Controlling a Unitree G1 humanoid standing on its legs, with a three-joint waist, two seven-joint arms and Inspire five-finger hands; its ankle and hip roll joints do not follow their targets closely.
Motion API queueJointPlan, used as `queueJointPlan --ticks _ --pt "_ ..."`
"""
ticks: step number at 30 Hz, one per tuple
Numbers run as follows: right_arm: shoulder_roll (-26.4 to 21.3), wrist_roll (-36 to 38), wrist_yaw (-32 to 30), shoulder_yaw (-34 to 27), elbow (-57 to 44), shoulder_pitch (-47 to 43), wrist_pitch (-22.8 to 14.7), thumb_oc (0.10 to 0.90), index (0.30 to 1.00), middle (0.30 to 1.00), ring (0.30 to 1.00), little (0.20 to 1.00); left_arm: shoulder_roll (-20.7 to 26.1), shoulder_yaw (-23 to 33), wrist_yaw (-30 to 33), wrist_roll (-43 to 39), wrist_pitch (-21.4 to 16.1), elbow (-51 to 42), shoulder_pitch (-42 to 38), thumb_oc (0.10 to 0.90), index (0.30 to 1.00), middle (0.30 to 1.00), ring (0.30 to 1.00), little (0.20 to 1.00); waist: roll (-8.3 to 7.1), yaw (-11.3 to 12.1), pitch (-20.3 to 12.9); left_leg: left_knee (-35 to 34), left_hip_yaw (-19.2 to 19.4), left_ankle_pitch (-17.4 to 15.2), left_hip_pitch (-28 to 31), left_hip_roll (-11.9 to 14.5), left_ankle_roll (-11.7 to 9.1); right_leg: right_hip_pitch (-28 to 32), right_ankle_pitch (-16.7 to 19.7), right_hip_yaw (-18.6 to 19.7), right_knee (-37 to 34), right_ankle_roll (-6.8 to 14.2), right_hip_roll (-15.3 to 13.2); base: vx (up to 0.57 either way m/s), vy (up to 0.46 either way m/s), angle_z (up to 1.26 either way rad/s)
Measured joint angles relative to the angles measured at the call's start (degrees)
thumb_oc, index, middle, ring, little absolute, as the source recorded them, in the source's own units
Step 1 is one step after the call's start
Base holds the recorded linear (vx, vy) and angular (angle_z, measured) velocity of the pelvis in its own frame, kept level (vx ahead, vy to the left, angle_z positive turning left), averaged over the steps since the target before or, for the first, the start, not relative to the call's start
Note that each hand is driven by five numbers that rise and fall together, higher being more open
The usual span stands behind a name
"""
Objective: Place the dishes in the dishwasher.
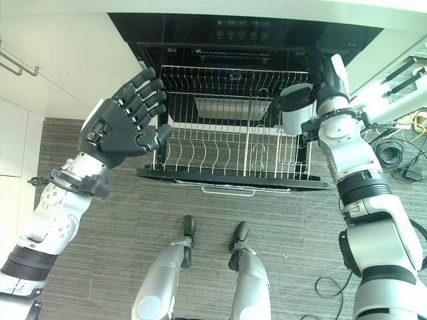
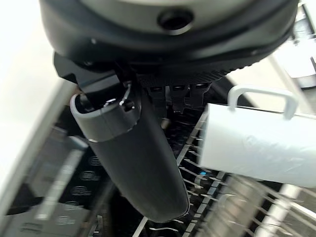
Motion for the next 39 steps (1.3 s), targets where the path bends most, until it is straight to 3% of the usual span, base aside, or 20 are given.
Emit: queueJointPlan --ticks 14,18,20,23,30,32,35,36,39 --pt "0.4 0.1 -1.7 -1.6 -1.0 3.0 1.1 0.800 0.900 0.900 0.900 0.900 0.0 -0.2 1.2 0.0 -0.3 -0.1 0.1 0.800 0.900 0.900 0.900 0.900 0.00 -1.3 0.0 0.0 0.2 0.0 0.0 0.0 0.0 0.0 0.0 0.1 -0.1 0.0 0.0 0.00 0.000 0.00" --pt "1.4 0.8 -4.0 -9.0 -13.1 10.1 0.4 0.800 0.900 0.900 0.900 0.900 -1.7 0.9 1.2 0.1 -1.8 -1.5 2.5 0.800 0.900 0.900 0.900 0.900 0.00 -1.3 0.0 -0.3 0.3 0.0 0.5 0.0 0.0 0.2 0.0 0.5 -0.1 0.0 0.2 0.03 0.022 -0.02" --pt "1.9 2.5 -4.2 -9.4 -15.3 11.5 0.2 0.800 0.900 0.900 0.900 0.900 -2.0 1.1 1.2 0.2 -2.3 -1.8 3.3 0.800 0.900 0.900 0.900 0.900 -0.01 -1.4 0.0 -0.4 0.7 0.0 0.9 0.0 0.0 0.4 0.0 0.9 -0.1 0.0 0.2 0.03 0.025 -0.05" --pt "7.2 5.9 -6.1 -16.9 -23.8 20.0 -0.5 0.800 0.900 0.900 0.900 0.900 -3.7 1.3 1.3 0.3 -3.4 -3.0 4.8 0.800 0.900 0.900 0.900 0.900 -0.05 -1.7 0.0 -0.4 0.6 -0.1 1.6 0.1 0.1 1.1 0.0 0.9 -0.2 0.0 0.3 0.04 0.031 -0.01" --pt "20.7 8.1 -5.6 -20.4 -40.2 39.2 -1.7 0.800 0.900 0.900 0.900 0.900 -10.7 5.7 2.1 2.8 -6.2 -7.1 8.9 0.800 0.900 0.900 0.900 0.900 -0.28 -5.0 -0.1 -0.4 1.6 -0.6 3.2 0.2 0.1 2.3 0.2 2.1 -0.6 0.2 0.5 0.03 0.031 -0.07" --pt "20.9 8.1 -4.6 -20.6 -40.4 41.2 -1.7 0.800 0.900 0.900 0.900 0.900 -11.5 6.7 1.9 2.8 -6.3 -8.3 9.5 0.800 0.900 0.900 0.900 0.900 -0.36 -6.1 -0.1 -0.3 1.8 -0.8 4.1 0.2 0.1 3.2 0.3 2.3 -0.6 0.3 0.5 0.08 0.091 -0.09" --pt "21.2 8.2 -3.4 -23.0 -42.4 44.8 -2.2 0.800 0.900 0.900 0.900 0.900 -12.8 7.5 1.1 2.9 -6.3 -10.1 12.3 0.800 0.900 0.900 0.900 0.900 -0.54 -6.0 -0.1 0.0 2.7 -1.9 6.1 0.3 0.0 4.9 0.1 2.9 -1.1 0.6 0.5 0.16 0.215 -0.18" --pt "21.2 8.6 -2.4 -23.9 -45.7 49.5 -2.3 0.800 0.900 0.900 0.900 0.900 -14.5 8.5 0.7 2.9 -6.3 -11.9 17.0 0.800 0.900 0.900 0.900 0.900 -0.69 -6.0 -0.5 -0.3 3.6 -3.2 9.0 0.2 0.3 7.4 -0.4 3.8 -1.2 1.1 0.5 0.10 0.153 -0.25" --pt "21.2 9.3 -1.1 -24.9 -46.8 51.9 -2.7 0.800 0.900 0.900 0.900 0.900 -14.7 10.6 -0.7 3.2 -6.3 -12.9 19.6 0.800 0.900 0.900 0.900 0.900 -2.51 -5.9 -3.4 0.5 4.3 -4.0 9.3 -0.1 0.4 7.3 -0.8 4.4 -0.9 1.5 0.2 0.10 0.220 -0.16"
